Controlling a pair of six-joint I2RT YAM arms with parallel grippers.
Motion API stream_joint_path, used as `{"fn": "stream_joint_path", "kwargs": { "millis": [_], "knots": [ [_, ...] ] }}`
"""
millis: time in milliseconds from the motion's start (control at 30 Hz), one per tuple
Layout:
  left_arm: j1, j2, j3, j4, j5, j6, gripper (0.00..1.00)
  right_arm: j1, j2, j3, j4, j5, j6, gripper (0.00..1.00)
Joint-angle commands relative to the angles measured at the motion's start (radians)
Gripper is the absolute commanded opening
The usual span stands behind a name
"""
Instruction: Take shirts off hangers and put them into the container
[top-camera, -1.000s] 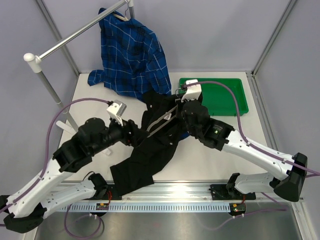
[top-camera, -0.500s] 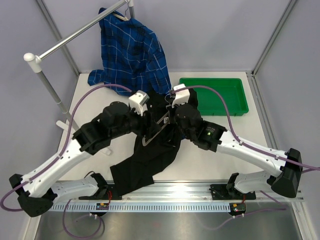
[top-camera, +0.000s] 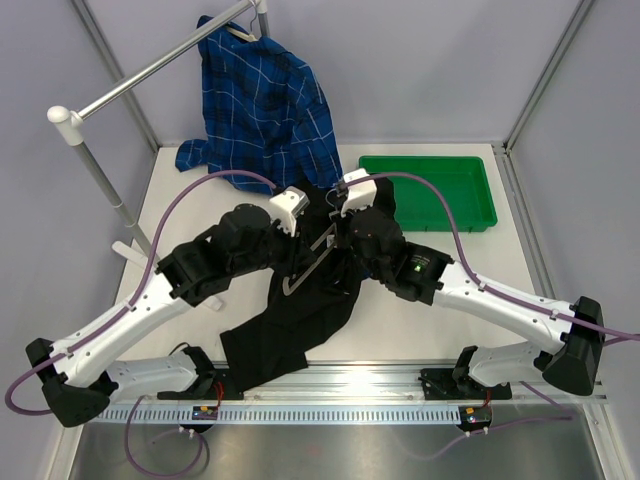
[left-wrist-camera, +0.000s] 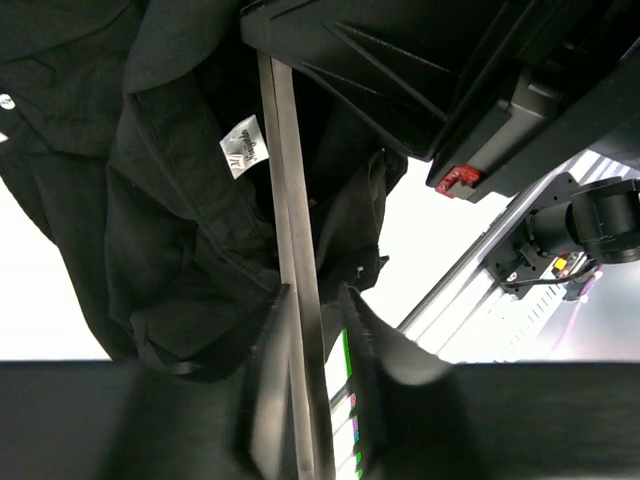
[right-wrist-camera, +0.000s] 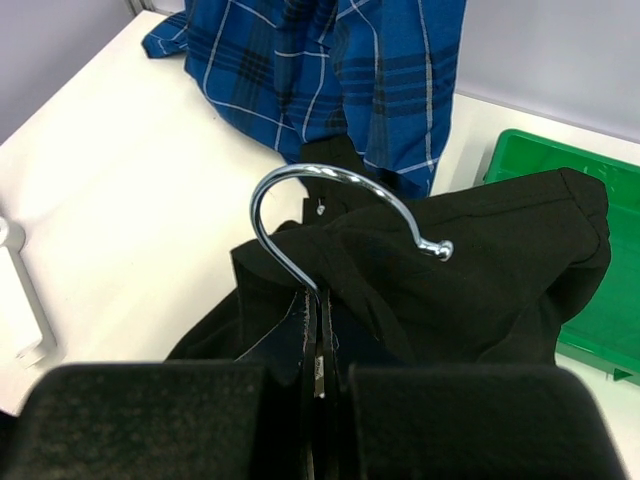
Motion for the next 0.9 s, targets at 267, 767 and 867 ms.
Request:
{"fn": "stream_joint_path", "kwargs": {
  "millis": [267, 767, 867],
  "knots": [
    [-0.016, -0.100, -0.022, 0.061, -0.075, 0.042, 0.00, 0.034, -0.087, 0.058, 0.002, -0.080, 0.033, 0.03],
    [-0.018, -0.230, -0.139, 0.087, -0.066, 0.092, 0.00, 0.033, -0.257, 0.012, -0.165, -0.140, 0.097, 0.84],
    [-0.018, -0.258, -0.159, 0.086, -0.066, 0.090, 0.00, 0.033, -0.300, -0.017, -0.182, -0.108, 0.100, 0.88]
  ]
}}
